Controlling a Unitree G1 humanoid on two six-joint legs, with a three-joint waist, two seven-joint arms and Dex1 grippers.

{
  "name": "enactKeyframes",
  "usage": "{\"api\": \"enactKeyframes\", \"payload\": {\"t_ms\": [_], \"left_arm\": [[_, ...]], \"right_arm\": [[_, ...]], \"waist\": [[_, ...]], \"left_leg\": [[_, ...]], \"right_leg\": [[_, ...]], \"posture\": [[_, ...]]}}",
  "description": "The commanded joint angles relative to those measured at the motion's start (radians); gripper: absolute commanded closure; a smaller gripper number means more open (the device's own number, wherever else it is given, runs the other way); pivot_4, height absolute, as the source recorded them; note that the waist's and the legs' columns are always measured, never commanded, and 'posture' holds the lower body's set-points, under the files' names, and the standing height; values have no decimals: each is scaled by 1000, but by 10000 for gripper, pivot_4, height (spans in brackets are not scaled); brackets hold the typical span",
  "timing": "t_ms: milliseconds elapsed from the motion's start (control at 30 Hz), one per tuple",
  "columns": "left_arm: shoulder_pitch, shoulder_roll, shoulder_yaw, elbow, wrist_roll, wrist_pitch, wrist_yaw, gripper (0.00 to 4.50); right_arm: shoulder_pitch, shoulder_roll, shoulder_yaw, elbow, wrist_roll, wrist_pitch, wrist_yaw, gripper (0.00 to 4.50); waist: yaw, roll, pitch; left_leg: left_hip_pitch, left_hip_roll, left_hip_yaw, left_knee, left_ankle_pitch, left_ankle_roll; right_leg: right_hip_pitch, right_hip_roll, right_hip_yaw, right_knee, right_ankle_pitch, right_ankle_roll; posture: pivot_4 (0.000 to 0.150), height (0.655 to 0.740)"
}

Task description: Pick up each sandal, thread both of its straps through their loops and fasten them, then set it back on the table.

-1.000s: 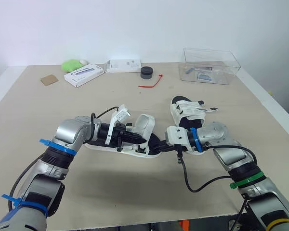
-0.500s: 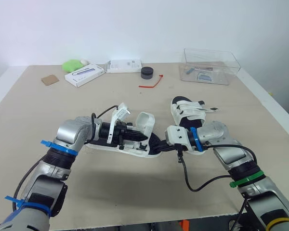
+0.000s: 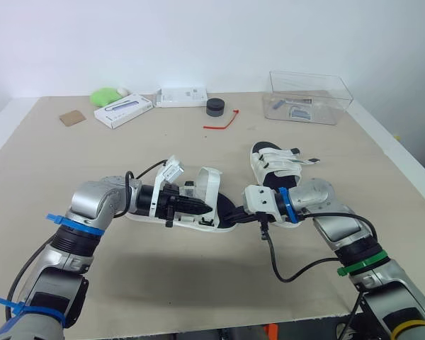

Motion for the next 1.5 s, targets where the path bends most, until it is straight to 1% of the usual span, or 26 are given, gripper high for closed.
{"api": "enactKeyframes", "payload": {"t_ms": [33, 367, 467, 667, 833, 1000, 1167, 1267, 1300, 1367, 1467, 1500], "left_arm": [[17, 27, -66, 15, 58, 10, 19, 44199], [-14, 2, -80, 99, 121, -90, 42, 44199], [-26, 0, -76, 112, 116, -105, 25, 44199], [-16, 18, -85, 94, 110, -130, -26, 44199], [1, 27, -57, 31, 54, -101, -68, 44199], [36, 49, -84, 5, 92, -159, -84, 44199], [69, 47, -77, -30, 75, -154, -77, 44199], [69, 67, -71, -47, 49, -111, -100, 44199], [65, 74, -65, -53, 35, -99, -113, 38529], [57, 79, -52, -62, 18, -102, -132, 33279], [33, 71, -30, -55, 4, -107, -134, 18106], [18, 64, -18, -44, -3, -108, -132, 15005]], "right_arm": [[17, -9, 34, 42, -43, 12, 10, 45000], [20, -10, 36, 37, -43, 14, 9, 45000], [20, -11, 35, 36, -42, 15, 9, 45000], [24, -12, 36, 33, -43, 14, 8, 45000], [28, -13, 37, 29, -42, 15, 9, 45000], [25, -13, 38, 28, -42, 14, 12, 45000], [23, -12, 39, 31, -43, 10, 13, 45000], [20, -13, 39, 35, -44, 8, 15, 45000], [17, -13, 40, 38, -44, 7, 15, 45000], [14, -12, 40, 43, -46, 5, 16, 45000], [7, -11, 40, 51, -46, 2, 17, 45000], [5, -10, 40, 55, -47, 0, 17, 45000]], "waist": [[0, 0, 0], [0, 0, 0], [0, 0, 0], [0, 0, 0], [0, 0, 0], [0, 0, 0], [-1, 0, 0], [-1, 0, 0], [-1, 0, 0], [-1, 0, 0], [-1, 0, 0], [0, 0, 0]], "left_leg": [[0, 0, 0, 0, 0, 0], [2, 0, 0, 0, 0, 0], [2, 0, 0, 0, 0, 0], [2, 0, 0, 0, 0, 0], [2, 0, 0, 0, -1, 1], [2, 1, 0, 0, -1, 2], [2, 2, 0, -1, -2, 2], [2, 2, -1, -1, -2, 2], [2, 2, 0, -1, -2, 2], [2, 2, -1, -1, -2, 2], [2, 2, -1, -1, -2, 2], [2, 2, -1, -1, -2, 2]], "right_leg": [[0, 0, 0, 0, 0, 0], [2, 0, 0, 0, 0, 0], [3, 0, 0, 0, 0, 0], [3, 0, 0, 0, 0, 0], [2, 0, -1, -1, -1, -1], [2, 0, -1, -1, -2, 0], [2, 0, -1, -1, -2, -1], [2, 0, -1, -1, -3, -1], [2, 1, -1, -1, -3, -1], [2, 1, -1, -1, -3, -1], [2, 0, -1, -1, -3, -1], [2, 0, -1, -1, -3, -1]], "posture": [[1500, 7400], [1500, 7400], [1500, 7400], [1500, 7400], [1500, 7400], [1500, 7400], [1500, 7400], [1500, 7400], [1500, 7400], [1500, 7400], [1500, 7400], [1500, 7400]]}}
